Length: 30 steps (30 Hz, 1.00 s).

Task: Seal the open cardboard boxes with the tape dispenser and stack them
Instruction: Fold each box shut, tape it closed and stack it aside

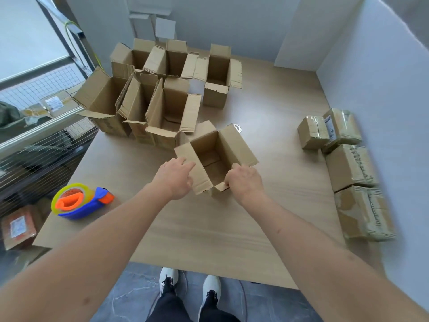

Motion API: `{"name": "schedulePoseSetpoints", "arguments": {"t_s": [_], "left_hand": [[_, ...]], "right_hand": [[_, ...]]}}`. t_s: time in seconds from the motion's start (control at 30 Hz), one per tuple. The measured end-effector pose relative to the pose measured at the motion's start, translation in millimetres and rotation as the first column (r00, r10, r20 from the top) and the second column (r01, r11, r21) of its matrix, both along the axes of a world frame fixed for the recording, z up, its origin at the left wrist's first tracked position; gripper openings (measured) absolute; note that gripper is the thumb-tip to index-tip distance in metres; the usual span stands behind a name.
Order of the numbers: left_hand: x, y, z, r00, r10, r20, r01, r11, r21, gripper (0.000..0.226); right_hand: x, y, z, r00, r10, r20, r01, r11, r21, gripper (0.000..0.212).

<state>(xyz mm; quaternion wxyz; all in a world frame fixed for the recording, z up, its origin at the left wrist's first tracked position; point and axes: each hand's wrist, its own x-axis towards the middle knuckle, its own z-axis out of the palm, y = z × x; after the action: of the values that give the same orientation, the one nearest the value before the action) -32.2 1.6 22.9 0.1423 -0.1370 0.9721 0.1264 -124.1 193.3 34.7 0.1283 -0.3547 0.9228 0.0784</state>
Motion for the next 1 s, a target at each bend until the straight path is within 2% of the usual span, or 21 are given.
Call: {"name": "schedulePoseSetpoints", "arguments": {"t_s": [0.1, 0.2, 0.3, 0.4, 0.43, 0.53, 0.67, 0.73, 0.87, 0.93, 1.0], "left_hand": [[9, 17, -3, 1.000, 0.001, 0.026, -0.001, 1.000, 0.001, 0.053], [17, 28, -8, 0.999, 0.014, 0.030, -0.012, 0.996, -0.085, 0.050], [31, 31, -13, 0.986, 0.146, 0.079, -0.133, 0.981, -0.143, 0.046], [49, 31, -17, 0.924, 0.356, 0.137, -0.352, 0.934, -0.056, 0.038], [56, 31, -19, 0.900, 0.404, 0.161, -0.409, 0.913, -0.004, 0.041], [74, 30, -24, 0.838, 0.506, 0.206, -0.539, 0.825, 0.168, 0.065], [88, 23, -24, 0.792, 0.604, 0.087, -0.594, 0.729, 0.341, 0.095], [93, 13, -21, 0.813, 0.582, 0.024, -0.554, 0.761, 0.337, 0.098], [107, -16, -19, 0.898, 0.435, -0.061, -0.414, 0.885, 0.216, 0.069], [115, -34, -23, 0.912, 0.408, -0.049, -0.391, 0.897, 0.205, 0.072], [124, -51, -32, 0.927, 0.376, 0.008, -0.370, 0.908, 0.198, 0.086]], "right_hand": [[10, 27, -1, 0.999, 0.051, -0.001, -0.051, 0.997, -0.050, 0.032], [12, 50, 2, 0.996, 0.022, 0.084, -0.013, 0.995, -0.101, 0.021], [14, 63, 3, 0.987, 0.073, 0.146, -0.054, 0.990, -0.131, 0.017], [20, 67, -2, 0.977, 0.181, 0.117, -0.164, 0.977, -0.137, 0.017], [23, 66, -5, 0.976, 0.191, 0.108, -0.173, 0.973, -0.151, 0.018], [33, 57, -15, 0.978, 0.129, 0.166, -0.096, 0.976, -0.194, 0.017], [51, 39, -29, 0.947, 0.064, 0.316, 0.029, 0.959, -0.283, 0.022], [61, 25, -32, 0.931, 0.075, 0.357, 0.054, 0.939, -0.339, 0.021], [81, -15, -37, 0.922, 0.144, 0.359, 0.008, 0.921, -0.390, 0.019], [88, -32, -39, 0.919, 0.145, 0.368, 0.009, 0.923, -0.384, 0.023], [93, -46, -43, 0.924, 0.134, 0.358, 0.007, 0.930, -0.366, 0.027]]}}
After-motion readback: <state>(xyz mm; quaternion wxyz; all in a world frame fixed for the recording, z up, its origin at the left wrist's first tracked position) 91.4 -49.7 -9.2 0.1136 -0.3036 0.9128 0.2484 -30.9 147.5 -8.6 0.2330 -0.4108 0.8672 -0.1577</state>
